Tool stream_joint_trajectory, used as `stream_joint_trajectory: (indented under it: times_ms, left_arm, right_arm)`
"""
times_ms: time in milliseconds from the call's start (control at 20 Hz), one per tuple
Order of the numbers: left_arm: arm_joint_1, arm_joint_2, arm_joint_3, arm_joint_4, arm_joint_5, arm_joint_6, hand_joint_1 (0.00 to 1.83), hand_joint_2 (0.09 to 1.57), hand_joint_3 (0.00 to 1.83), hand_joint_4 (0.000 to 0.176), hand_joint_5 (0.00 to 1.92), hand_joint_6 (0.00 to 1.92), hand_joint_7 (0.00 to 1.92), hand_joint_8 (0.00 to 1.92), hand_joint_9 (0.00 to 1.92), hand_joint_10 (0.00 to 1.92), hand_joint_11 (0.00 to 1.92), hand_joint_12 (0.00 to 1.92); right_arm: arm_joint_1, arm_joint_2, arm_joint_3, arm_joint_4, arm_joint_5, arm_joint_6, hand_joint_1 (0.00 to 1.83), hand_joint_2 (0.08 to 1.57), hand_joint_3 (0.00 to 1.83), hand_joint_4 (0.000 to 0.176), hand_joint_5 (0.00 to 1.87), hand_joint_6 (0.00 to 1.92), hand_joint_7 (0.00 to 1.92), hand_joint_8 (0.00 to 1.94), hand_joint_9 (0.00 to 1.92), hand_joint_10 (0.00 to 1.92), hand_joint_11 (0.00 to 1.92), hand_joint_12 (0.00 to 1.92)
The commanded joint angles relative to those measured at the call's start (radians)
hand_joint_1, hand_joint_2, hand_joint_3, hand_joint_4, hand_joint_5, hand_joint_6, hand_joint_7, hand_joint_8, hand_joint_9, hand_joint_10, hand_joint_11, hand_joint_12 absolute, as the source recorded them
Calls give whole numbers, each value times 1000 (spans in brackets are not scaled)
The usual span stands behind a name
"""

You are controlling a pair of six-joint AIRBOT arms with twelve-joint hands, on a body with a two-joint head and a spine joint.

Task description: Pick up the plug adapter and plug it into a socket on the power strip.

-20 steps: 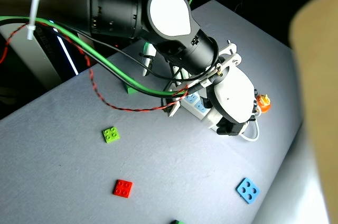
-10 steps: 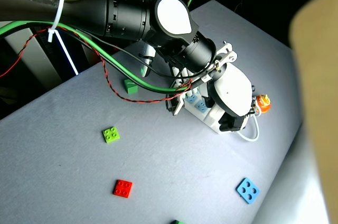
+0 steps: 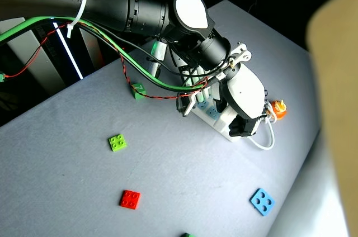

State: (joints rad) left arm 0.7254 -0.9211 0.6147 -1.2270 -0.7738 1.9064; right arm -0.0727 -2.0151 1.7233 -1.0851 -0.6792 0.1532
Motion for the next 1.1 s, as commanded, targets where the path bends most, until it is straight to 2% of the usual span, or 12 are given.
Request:
stream_joint_trajectory:
  times_ms: [0, 200, 550, 850, 900, 1050]
  left_arm:
    - [-5, -12, 0, 29, -3, -4, 0, 1134, 0, 0, 0, 0, 25, 5, 19, 5, 21, 26]
    - [-5, -18, 3, 29, -3, -4, 0, 1133, 0, 0, 2, 1, 34, 7, 30, 8, 21, 29]
    - [-5, -20, 6, 29, -3, -2, 0, 1138, 0, 0, 0, 0, 31, 2, 28, 4, 23, 38]
    - [-5, -20, 7, 29, -3, 0, 0, 1139, 1, 0, 0, 0, 31, 2, 26, 2, 12, 41]
    - [-5, -20, 6, 29, -3, 0, 0, 1139, 0, 0, 6, 2, 36, 4, 30, 4, 14, 43]
    - [-5, -20, 7, 29, -3, 1, 0, 1136, 0, 0, 10, 3, 44, 5, 36, 5, 25, 53]
  right_arm:
    - [17, 1, 8, -68, 17, 2, 1387, 1078, 0, 0, 940, 896, 1129, 765, 991, 1065, 844, 866]
    - [12, -5, 37, -42, 56, 0, 1383, 1090, 0, 0, 908, 960, 1107, 787, 967, 1105, 816, 879]
    - [5, -7, 36, 11, 61, -20, 1385, 1084, 0, 0, 934, 921, 1121, 759, 971, 1102, 805, 913]
    - [4, -7, 36, 10, 66, -18, 1385, 1081, 0, 0, 943, 907, 1122, 771, 972, 1088, 801, 909]
    - [3, -7, 36, 10, 67, -18, 1380, 1098, 2, 0, 903, 962, 1082, 845, 936, 1145, 777, 935]
    - [-2, -7, 36, -23, 70, 0, 1383, 1085, 0, 0, 932, 939, 1112, 767, 968, 1103, 789, 936]
